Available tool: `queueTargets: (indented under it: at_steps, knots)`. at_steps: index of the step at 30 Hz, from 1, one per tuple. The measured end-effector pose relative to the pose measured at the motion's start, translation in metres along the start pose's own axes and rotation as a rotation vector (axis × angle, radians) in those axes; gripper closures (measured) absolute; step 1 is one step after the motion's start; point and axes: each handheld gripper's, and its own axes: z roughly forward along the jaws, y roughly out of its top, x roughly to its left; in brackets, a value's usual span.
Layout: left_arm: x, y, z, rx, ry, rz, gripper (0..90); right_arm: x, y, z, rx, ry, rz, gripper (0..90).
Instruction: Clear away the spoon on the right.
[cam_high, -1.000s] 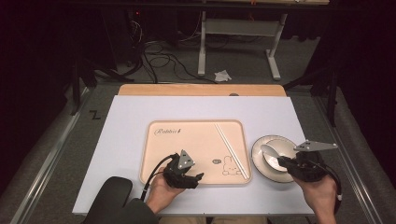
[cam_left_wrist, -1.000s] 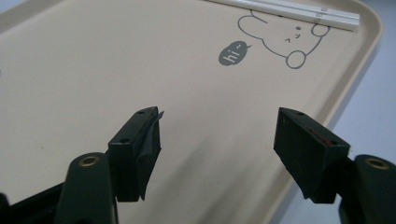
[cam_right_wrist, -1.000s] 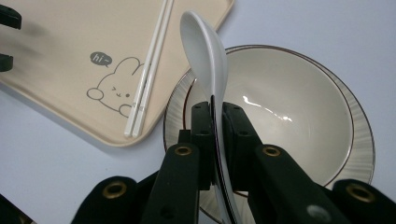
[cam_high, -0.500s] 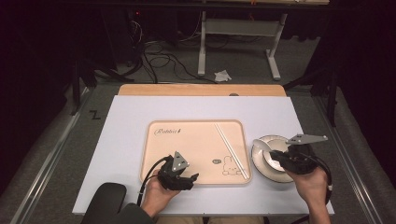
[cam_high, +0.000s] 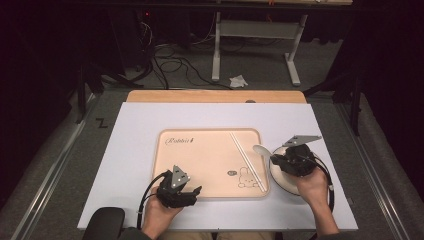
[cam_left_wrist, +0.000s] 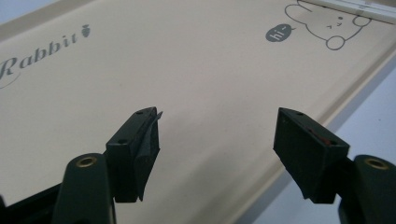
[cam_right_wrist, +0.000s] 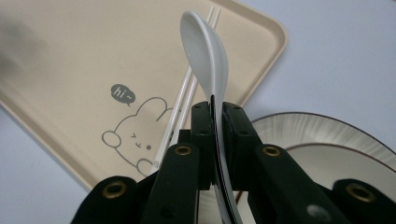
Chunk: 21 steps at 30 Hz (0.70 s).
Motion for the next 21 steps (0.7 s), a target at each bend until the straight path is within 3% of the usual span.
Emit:
queueTargets:
  at_steps: [6,10,12,18,21]
  knots:
    - [0.003,-0.005,-0.010,-0.006,0.031,-0.021,31.8,0.004,0.010,0.015,0.016,0.004,-0.023,85.6]
    - [0.005,-0.005,-0.011,-0.010,0.027,-0.027,32.1,0.010,0.014,0.023,0.043,-0.040,-0.046,85.6]
    - [0.005,-0.005,-0.011,-0.006,0.028,-0.025,32.0,0.011,0.014,0.023,0.042,-0.041,-0.049,85.6]
    - [0.005,-0.004,-0.009,-0.007,0.024,-0.021,32.0,0.007,0.017,0.032,0.048,-0.038,-0.005,85.6]
    - [0.006,-0.001,-0.005,-0.005,0.015,-0.015,32.0,0.005,0.023,0.041,0.090,-0.062,0.003,85.6]
